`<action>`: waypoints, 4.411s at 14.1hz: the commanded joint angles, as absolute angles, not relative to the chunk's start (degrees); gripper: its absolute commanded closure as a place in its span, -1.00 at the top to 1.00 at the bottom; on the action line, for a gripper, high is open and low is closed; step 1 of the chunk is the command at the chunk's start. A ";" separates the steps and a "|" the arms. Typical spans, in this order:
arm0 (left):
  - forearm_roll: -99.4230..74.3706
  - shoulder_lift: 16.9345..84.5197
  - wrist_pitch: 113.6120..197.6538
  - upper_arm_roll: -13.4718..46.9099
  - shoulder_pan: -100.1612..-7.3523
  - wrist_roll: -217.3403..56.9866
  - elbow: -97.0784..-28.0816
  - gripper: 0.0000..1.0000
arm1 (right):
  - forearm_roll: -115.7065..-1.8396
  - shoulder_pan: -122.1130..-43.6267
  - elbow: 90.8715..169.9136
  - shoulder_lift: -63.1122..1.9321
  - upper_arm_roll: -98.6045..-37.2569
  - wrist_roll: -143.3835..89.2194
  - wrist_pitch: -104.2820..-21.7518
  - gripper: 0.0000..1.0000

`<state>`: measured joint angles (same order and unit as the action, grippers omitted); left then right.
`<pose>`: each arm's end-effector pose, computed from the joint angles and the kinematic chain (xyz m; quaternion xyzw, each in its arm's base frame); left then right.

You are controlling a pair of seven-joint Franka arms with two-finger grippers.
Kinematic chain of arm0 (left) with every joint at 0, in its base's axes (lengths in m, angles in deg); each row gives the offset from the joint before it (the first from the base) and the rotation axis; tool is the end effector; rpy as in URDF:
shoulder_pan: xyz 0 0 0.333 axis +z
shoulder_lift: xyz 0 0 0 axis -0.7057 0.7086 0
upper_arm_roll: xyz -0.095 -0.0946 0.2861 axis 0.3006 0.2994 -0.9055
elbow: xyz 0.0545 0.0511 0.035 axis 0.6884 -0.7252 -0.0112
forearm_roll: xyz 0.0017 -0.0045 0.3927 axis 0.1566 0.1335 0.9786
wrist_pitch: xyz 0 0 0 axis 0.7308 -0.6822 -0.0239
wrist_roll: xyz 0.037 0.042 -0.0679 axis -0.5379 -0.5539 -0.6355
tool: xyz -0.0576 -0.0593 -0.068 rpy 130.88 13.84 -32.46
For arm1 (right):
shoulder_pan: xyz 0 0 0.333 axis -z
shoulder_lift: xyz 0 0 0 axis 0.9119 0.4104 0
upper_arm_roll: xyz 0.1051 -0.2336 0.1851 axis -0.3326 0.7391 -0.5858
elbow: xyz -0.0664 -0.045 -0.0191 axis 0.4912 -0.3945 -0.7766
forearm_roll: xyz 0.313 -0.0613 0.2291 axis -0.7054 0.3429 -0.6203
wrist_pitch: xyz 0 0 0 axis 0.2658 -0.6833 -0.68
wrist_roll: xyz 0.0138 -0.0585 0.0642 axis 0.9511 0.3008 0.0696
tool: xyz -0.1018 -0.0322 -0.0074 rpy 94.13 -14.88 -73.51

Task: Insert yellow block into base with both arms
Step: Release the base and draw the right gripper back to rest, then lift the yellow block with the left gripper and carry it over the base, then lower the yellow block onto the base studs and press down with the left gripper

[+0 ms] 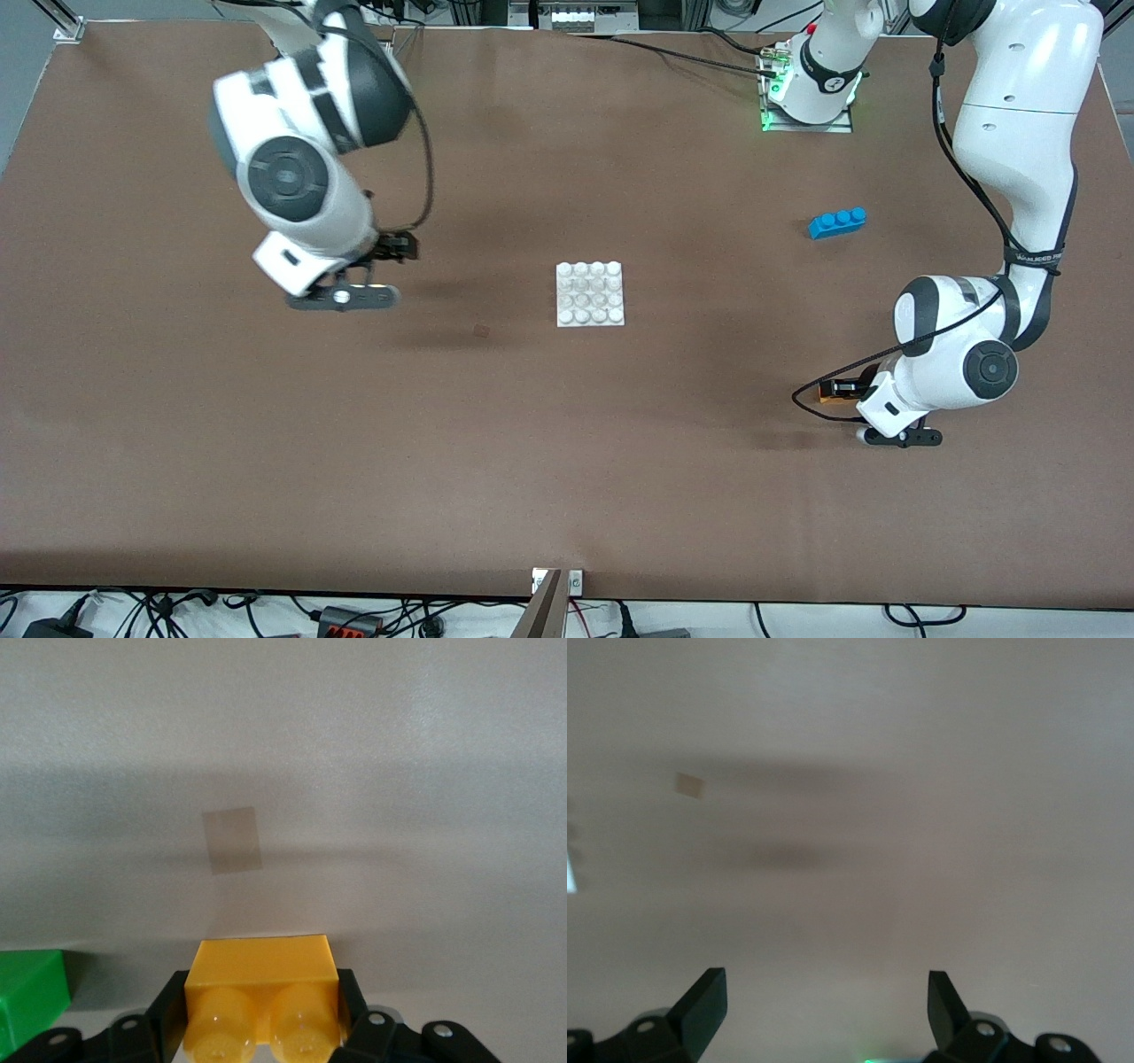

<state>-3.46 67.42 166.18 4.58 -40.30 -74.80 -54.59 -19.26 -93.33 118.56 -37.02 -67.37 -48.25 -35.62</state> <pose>0.6836 -0.0095 0.1907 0.9979 0.0075 -0.0548 0.0348 0.5750 0.2293 0.4715 0.9883 0.0492 -0.1194 0.0808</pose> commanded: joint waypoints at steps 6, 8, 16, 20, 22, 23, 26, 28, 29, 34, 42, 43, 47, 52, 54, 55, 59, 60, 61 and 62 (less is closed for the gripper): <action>-2.57 67.03 165.38 4.99 -40.49 -75.66 -54.19 0.18 | -21.56 -74.42 120.05 -46.05 -65.56 -25.55 -28.17 1.00; -3.00 66.85 164.60 5.07 -40.75 -76.01 -54.01 0.18 | -23.24 -70.36 120.66 -48.85 -65.73 -23.33 -30.43 1.00; -3.09 63.52 157.40 8.67 -40.84 -78.30 -52.44 0.18 | -23.24 -63.49 125.24 -57.40 -71.62 -24.38 -31.96 1.00; -3.10 63.25 149.49 12.97 -41.89 -84.51 -48.13 0.18 | -23.33 -63.84 124.80 -57.22 -71.80 -27.53 -32.12 1.00; -2.66 63.08 147.81 14.56 -43.99 -89.43 -47.33 0.18 | -23.33 -63.84 124.80 -57.22 -71.89 -29.47 -32.12 1.00; -2.66 62.81 147.81 14.74 -45.13 -90.50 -47.42 0.18 | -23.25 -63.92 124.80 -57.22 -71.89 -29.56 -32.21 1.00; -3.18 62.81 148.07 14.65 -49.27 -94.71 -47.24 0.18 | -23.25 -64.01 124.71 -57.22 -71.89 -29.48 -32.12 1.00; -3.45 62.98 148.24 15.96 -50.15 -95.70 -47.24 0.19 | -23.24 -64.28 124.71 -57.22 -71.89 -29.48 -32.12 1.00; -3.53 63.33 148.68 16.41 -50.33 -96.13 -47.24 0.18 | -23.33 -64.28 124.71 -57.22 -71.89 -29.56 -32.12 1.00; -6.33 64.65 154.73 16.59 -56.56 -104.20 -47.59 0.18 | -22.72 -65.15 124.71 -57.22 -71.97 -29.48 -32.21 1.00; -8.72 64.23 163.78 18.16 -64.22 -107.22 -52.49 0.16 | -22.46 -65.42 124.45 -57.22 -71.89 -29.39 -32.04 1.00; -8.20 62.56 164.76 18.60 -64.22 -107.04 -54.87 0.16 | -22.45 -65.51 124.45 -57.22 -71.89 -29.48 -32.04 1.00; -1.71 60.88 164.51 24.57 -61.95 -105.98 -58.84 0.16 | -22.45 -65.51 124.36 -57.22 -71.89 -29.39 -31.95 1.00; -0.81 61.67 164.94 25.64 -61.84 -109.40 -59.63 0.13 | -22.28 -66.21 124.36 -57.22 -71.89 -29.39 -32.03 1.00; 0.32 61.84 164.94 25.64 -61.93 -109.58 -59.64 0.09 | -22.28 -66.30 124.36 -57.22 -71.89 -29.39 -31.95 1.00; 0.42 62.02 164.86 25.64 -62.19 -109.76 -59.55 0.09 | -22.28 -66.30 124.36 -57.22 -71.97 -29.39 -31.86 1.00; 5.14 64.03 165.03 25.11 -64.83 -116.06 -58.85 0.09 | -22.28 -66.39 124.36 -57.22 -71.97 -29.39 -31.86 1.00; 7.25 64.74 165.12 25.11 -65.01 -118.35 -58.67 0.09 | -22.28 -66.39 124.36 -57.22 -71.97 -29.39 -31.95 1.00; 7.28 65.01 165.47 25.03 -65.01 -119.07 -58.58 0.09 | -22.37 -66.39 124.36 -57.22 -71.97 -29.39 -31.95 1.00; 7.02 65.18 165.65 24.59 -65.01 -119.16 -58.58 0.09 | -22.37 -66.30 124.36 -57.22 -71.97 -29.39 -32.03 1.00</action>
